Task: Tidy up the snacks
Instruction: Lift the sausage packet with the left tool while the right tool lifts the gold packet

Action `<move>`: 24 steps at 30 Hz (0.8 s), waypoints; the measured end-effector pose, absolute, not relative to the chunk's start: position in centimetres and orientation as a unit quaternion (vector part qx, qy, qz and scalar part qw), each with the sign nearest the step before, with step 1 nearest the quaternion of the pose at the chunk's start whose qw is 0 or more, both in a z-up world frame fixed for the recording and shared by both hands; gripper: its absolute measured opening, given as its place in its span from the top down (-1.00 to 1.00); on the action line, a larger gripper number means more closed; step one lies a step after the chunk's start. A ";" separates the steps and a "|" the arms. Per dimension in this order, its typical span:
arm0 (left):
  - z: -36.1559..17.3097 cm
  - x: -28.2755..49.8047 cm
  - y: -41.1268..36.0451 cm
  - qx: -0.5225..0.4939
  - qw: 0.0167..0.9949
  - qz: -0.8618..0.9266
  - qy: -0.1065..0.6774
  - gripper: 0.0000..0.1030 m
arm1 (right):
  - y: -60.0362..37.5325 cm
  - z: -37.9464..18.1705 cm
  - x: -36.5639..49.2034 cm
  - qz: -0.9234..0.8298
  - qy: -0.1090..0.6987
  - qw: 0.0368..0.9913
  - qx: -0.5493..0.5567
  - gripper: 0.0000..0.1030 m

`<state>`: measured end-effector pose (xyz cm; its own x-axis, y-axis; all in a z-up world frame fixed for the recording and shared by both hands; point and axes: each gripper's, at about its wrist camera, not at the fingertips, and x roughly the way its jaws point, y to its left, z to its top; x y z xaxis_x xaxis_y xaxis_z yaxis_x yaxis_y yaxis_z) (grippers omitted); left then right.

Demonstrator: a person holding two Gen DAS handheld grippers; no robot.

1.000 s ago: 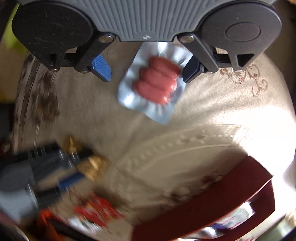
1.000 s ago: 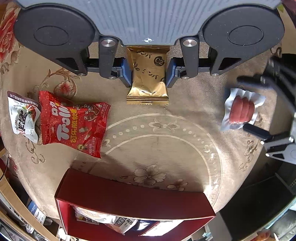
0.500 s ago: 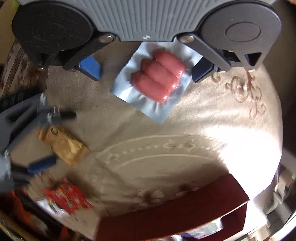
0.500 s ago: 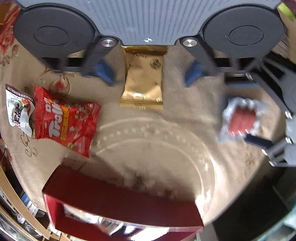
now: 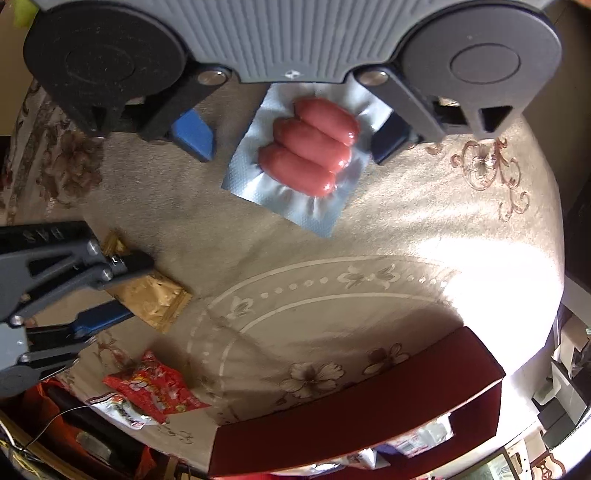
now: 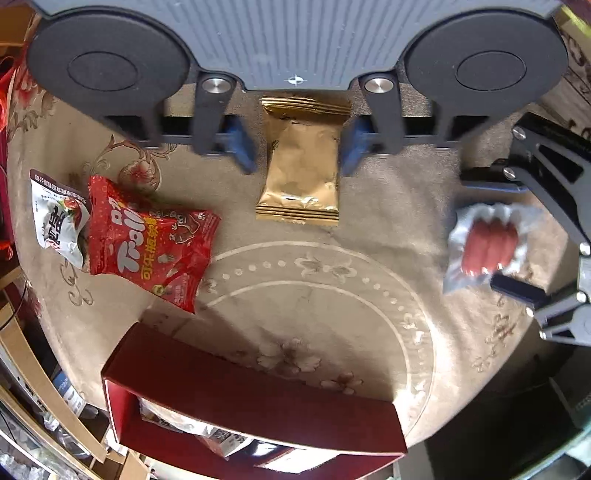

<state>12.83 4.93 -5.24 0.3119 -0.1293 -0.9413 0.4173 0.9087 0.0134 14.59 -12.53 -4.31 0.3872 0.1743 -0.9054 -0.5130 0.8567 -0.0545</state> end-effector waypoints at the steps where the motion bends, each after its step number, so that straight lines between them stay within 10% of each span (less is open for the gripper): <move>1: -5.1 12.8 4.8 0.121 0.802 -0.169 0.560 -0.44 | -12.6 -4.2 14.8 0.210 0.513 0.816 -0.164 0.10; 15: -4.4 13.1 3.8 0.085 0.824 -0.128 0.546 -0.33 | -14.0 -2.8 14.9 0.191 0.490 0.838 -0.144 0.10; 24: -5.1 13.1 2.7 0.159 0.825 -0.134 0.525 -0.84 | -14.0 -3.1 15.3 0.193 0.499 0.833 -0.140 0.10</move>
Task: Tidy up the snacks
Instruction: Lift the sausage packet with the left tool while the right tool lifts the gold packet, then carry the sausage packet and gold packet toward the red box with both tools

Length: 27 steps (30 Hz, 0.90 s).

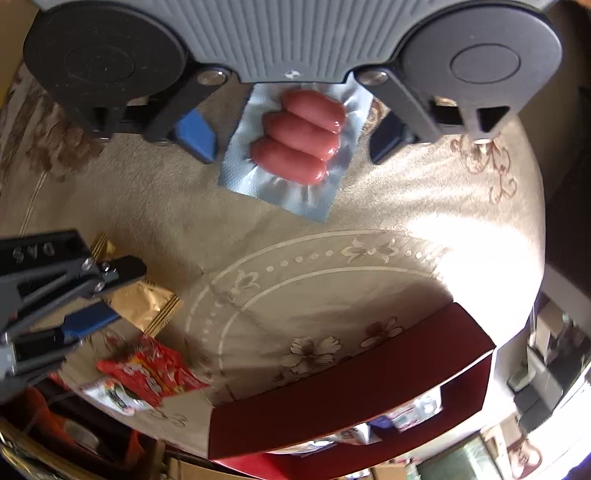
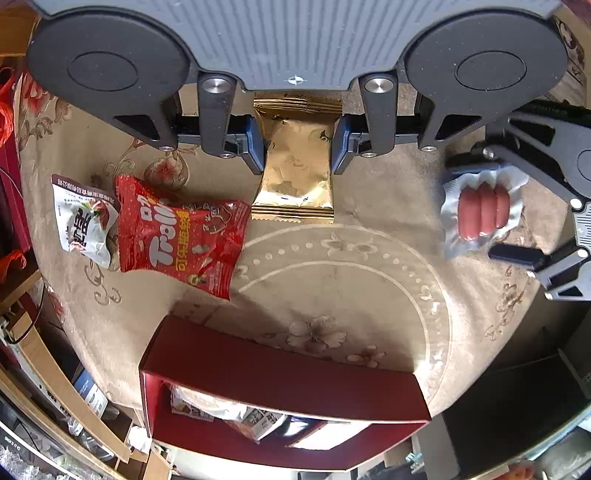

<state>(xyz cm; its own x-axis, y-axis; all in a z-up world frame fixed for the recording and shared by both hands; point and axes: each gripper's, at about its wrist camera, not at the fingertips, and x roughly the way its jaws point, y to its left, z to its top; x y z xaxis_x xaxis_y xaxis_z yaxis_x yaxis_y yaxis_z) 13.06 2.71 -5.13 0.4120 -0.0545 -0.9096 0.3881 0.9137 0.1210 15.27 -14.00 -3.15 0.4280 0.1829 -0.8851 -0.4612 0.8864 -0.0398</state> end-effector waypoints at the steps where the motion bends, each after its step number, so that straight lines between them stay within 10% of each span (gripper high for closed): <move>1: -5.2 13.0 2.7 0.168 0.823 -0.141 0.524 -0.88 | -14.1 -3.2 15.2 0.192 0.500 0.833 -0.139 0.10; 5: -5.3 13.2 3.1 0.164 0.818 -0.165 0.526 -0.75 | -14.4 -3.4 15.1 0.192 0.505 0.831 -0.134 0.10; 7: -4.9 13.0 3.6 0.125 0.815 -0.168 0.540 -0.38 | -14.4 -3.5 15.2 0.192 0.506 0.830 -0.132 0.10; 27: -2.3 14.8 4.5 0.011 0.856 -0.079 0.510 -0.31 | -14.7 -1.4 16.0 0.184 0.469 0.857 -0.113 0.10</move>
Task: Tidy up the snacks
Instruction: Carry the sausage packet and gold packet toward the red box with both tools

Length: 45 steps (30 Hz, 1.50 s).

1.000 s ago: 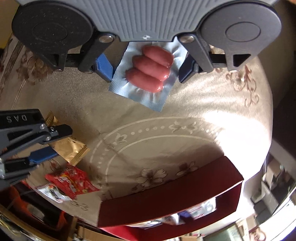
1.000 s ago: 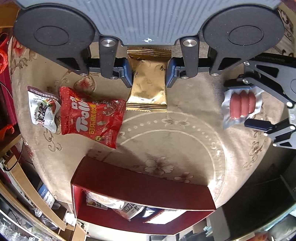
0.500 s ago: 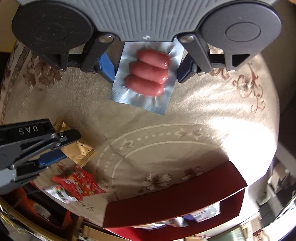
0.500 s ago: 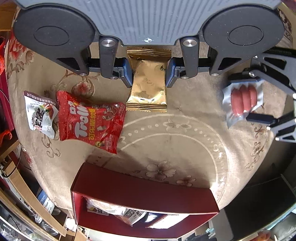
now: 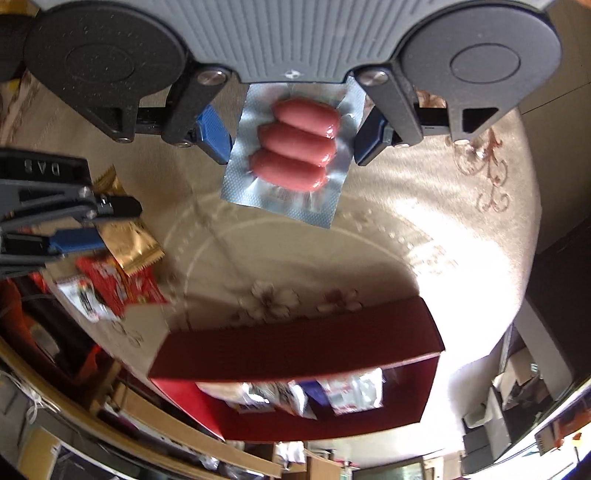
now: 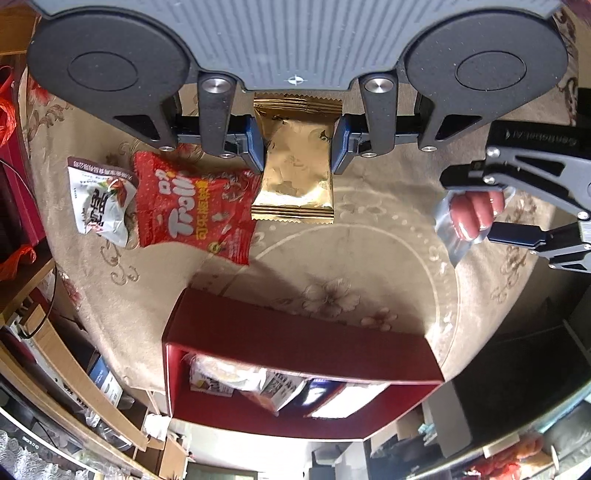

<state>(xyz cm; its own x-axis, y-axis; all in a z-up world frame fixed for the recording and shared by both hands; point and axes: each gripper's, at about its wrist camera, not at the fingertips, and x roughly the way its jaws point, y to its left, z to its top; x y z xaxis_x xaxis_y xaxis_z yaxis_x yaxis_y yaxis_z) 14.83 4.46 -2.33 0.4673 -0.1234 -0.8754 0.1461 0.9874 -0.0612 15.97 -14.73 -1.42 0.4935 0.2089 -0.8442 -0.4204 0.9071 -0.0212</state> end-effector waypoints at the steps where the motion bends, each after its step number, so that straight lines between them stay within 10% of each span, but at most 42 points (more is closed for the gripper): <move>1: -2.2 15.0 4.5 0.008 0.858 -0.075 0.508 -0.31 | -14.7 -1.3 16.1 0.182 0.467 0.858 -0.112 0.10; 45: 2.8 20.6 4.9 -0.039 0.903 0.002 0.429 -0.32 | -13.8 3.6 19.6 0.136 0.382 0.911 -0.079 0.10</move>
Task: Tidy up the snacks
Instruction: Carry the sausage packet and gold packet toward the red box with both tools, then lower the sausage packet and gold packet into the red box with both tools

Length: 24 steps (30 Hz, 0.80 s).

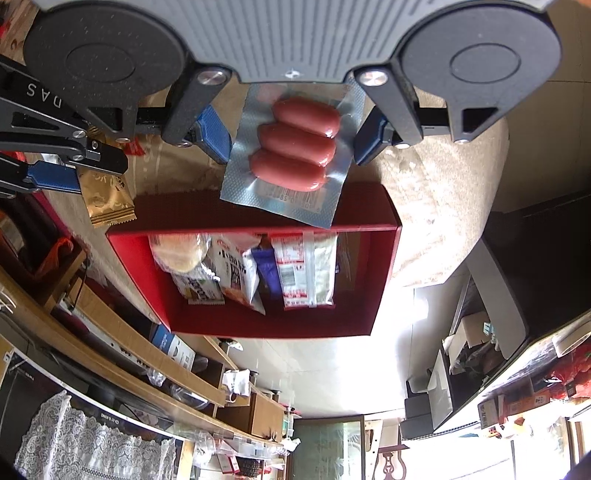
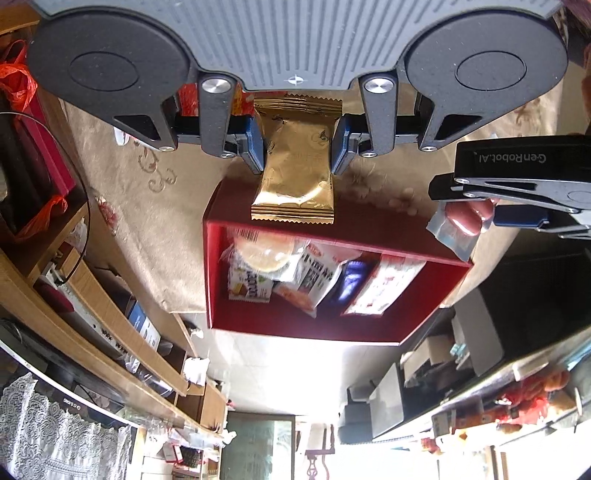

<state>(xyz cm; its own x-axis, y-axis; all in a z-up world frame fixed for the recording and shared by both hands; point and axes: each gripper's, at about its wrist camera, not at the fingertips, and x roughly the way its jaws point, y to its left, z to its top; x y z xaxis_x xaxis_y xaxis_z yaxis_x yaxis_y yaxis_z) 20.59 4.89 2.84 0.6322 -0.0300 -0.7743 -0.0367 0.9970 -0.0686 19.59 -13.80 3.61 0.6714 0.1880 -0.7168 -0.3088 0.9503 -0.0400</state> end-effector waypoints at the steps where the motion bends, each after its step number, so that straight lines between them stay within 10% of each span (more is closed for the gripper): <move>1: 2.9 20.8 4.9 -0.041 0.903 0.003 0.428 -0.32 | -13.8 3.8 19.7 0.135 0.379 0.912 -0.079 0.10; 24: 4.4 24.5 4.9 -0.047 0.917 0.028 0.394 -0.32 | -13.6 5.2 22.8 0.122 0.352 0.926 -0.063 0.10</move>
